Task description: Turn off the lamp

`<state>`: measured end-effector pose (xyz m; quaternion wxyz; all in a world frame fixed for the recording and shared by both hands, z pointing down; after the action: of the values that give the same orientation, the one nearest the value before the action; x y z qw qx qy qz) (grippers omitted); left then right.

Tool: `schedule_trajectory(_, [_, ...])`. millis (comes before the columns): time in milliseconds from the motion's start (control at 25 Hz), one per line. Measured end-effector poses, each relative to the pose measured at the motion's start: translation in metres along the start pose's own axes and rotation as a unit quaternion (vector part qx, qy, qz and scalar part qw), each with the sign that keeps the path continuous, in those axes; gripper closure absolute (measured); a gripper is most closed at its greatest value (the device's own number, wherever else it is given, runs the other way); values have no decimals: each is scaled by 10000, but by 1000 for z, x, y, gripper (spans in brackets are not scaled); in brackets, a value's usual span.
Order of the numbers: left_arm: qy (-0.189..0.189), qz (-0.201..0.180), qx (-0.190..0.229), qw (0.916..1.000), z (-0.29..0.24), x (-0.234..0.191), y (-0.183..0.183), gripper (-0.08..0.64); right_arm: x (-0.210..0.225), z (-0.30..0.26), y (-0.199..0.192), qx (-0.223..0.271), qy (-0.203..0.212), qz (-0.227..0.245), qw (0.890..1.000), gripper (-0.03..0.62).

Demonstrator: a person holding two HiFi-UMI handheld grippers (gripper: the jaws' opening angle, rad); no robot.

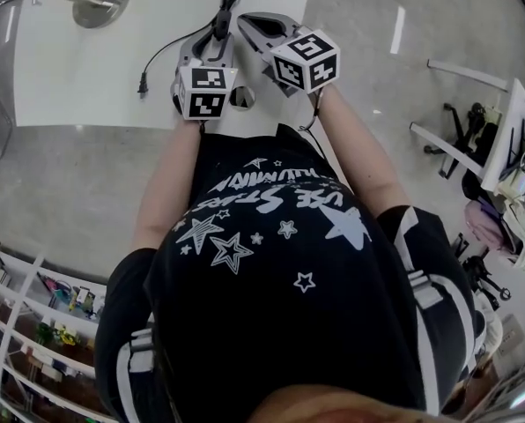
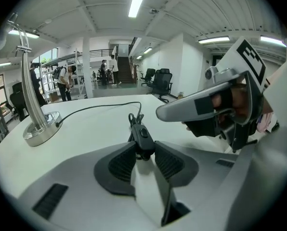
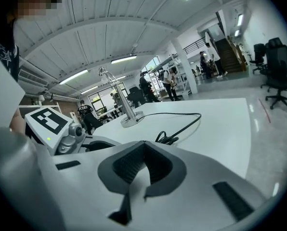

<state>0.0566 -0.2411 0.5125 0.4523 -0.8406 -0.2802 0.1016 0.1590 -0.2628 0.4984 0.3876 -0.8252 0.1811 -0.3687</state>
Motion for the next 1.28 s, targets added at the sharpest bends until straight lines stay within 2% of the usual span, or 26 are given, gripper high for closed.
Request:
schedule_trajectory(480, [-203, 319, 24, 9993, 0, -3, -1, 423, 0, -34, 1, -797, 384, 112, 9960, 586])
schedule_trajectory(680, [-312, 327, 8, 9990, -1, -7, -2, 425, 1, -39, 4, -1115, 421, -243, 9926, 586])
schedule_trajectory(760, [-327, 342, 12, 9989, 0, -9, -2, 425, 0, -42, 7, -1238, 419, -172, 9913, 586])
schedule_trajectory(880, [-336, 371, 17, 9987, 0, -9, -2, 425, -3, -43, 9, -1319, 353, 39, 9906, 586])
schedule_trajectory(1280, [-369, 401, 57, 9985, 0, -7, -2, 425, 1, -42, 6, -1363, 258, -12, 9903, 586])
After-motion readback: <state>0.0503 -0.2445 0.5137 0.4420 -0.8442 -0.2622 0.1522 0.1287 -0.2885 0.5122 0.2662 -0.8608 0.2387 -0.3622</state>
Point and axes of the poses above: the fingertips, and each gripper's own axes: z backward along the fingers, x to its right, y out of its top, the point moved 6 cm from there along z, backward along the fingers, and after that the axes turned 8 degrees about -z, right-handed, at the moved point
